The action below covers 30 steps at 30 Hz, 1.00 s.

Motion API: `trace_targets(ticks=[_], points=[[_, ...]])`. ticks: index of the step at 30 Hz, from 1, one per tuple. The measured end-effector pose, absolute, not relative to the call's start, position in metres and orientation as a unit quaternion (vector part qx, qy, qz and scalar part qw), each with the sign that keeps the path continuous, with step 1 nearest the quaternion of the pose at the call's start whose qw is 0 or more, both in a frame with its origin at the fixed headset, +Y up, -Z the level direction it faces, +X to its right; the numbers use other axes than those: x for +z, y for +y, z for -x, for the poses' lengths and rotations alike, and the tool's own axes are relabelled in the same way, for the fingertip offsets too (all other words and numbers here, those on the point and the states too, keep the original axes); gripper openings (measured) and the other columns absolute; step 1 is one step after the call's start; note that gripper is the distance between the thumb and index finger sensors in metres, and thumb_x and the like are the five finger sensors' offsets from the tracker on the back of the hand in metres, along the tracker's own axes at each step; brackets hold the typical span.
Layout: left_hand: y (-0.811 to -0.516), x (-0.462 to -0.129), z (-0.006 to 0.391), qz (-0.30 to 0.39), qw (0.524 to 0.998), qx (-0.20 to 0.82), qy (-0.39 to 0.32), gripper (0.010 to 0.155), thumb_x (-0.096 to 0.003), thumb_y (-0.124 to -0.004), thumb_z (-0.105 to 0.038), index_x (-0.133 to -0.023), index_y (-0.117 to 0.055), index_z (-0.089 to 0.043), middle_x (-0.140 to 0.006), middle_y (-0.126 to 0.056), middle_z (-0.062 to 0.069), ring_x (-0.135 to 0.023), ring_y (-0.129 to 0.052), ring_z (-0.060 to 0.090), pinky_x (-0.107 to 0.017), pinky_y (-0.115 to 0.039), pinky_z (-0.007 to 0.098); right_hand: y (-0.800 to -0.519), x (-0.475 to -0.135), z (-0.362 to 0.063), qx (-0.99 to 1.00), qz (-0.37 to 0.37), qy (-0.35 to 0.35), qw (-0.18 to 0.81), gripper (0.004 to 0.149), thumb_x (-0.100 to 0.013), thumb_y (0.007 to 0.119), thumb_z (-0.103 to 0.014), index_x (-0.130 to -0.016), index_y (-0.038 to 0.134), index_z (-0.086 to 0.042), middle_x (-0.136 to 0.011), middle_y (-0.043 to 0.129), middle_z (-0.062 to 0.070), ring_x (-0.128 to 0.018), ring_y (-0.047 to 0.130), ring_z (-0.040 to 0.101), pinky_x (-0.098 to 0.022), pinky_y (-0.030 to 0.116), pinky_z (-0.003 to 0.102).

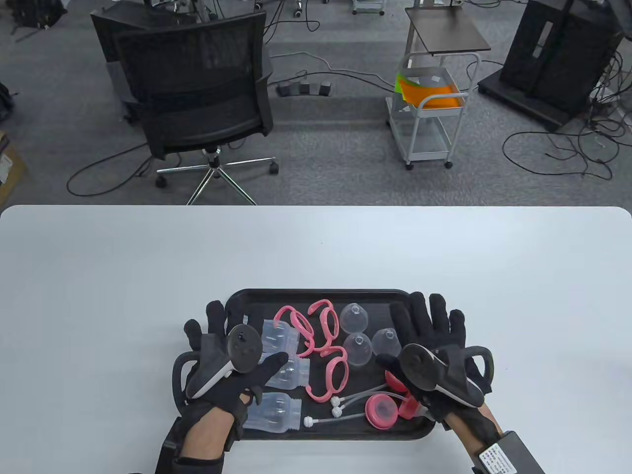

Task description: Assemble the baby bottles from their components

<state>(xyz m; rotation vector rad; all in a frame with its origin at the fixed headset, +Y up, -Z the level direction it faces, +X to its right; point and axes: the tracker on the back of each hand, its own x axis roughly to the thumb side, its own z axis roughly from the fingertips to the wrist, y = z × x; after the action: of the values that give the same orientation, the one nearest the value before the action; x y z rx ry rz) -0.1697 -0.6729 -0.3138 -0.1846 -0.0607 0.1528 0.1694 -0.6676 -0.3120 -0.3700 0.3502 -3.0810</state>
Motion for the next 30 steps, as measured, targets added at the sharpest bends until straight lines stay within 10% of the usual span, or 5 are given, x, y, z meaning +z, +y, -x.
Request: trace_targets(ticks=[16,30], points=[[-0.657,-0.304,0.168,0.091,0.986,0.106,-0.091,0.104,-0.0419,-0.070,-0.085,-0.115,-0.014,-0.039,-0.120,0.002,-0.002,-0.110,0.005,0.040,-0.068,0.001,0.074,-0.669,-0.313,-0.188,-0.990,0.097,0.099,-0.013,0.092,-0.035,0.057,-0.070,-0.111,0.030,-0.026,-0.115,0.025,0.012,-0.106,0.033,0.051,-0.073,0.041,0.076],[-0.651,-0.277,0.130,0.155,0.964,-0.003,-0.215,0.095,-0.0350,-0.103,-0.066,-0.109,-0.060,-0.025,-0.108,-0.070,0.007,-0.097,-0.078,0.040,-0.076,-0.055,0.067,-0.672,-0.316,-0.204,-0.993,0.082,0.082,-0.014,0.091,-0.035,0.059,-0.070,-0.110,0.033,-0.026,-0.115,0.028,0.013,-0.105,0.035,0.052,-0.072,0.042,0.076]])
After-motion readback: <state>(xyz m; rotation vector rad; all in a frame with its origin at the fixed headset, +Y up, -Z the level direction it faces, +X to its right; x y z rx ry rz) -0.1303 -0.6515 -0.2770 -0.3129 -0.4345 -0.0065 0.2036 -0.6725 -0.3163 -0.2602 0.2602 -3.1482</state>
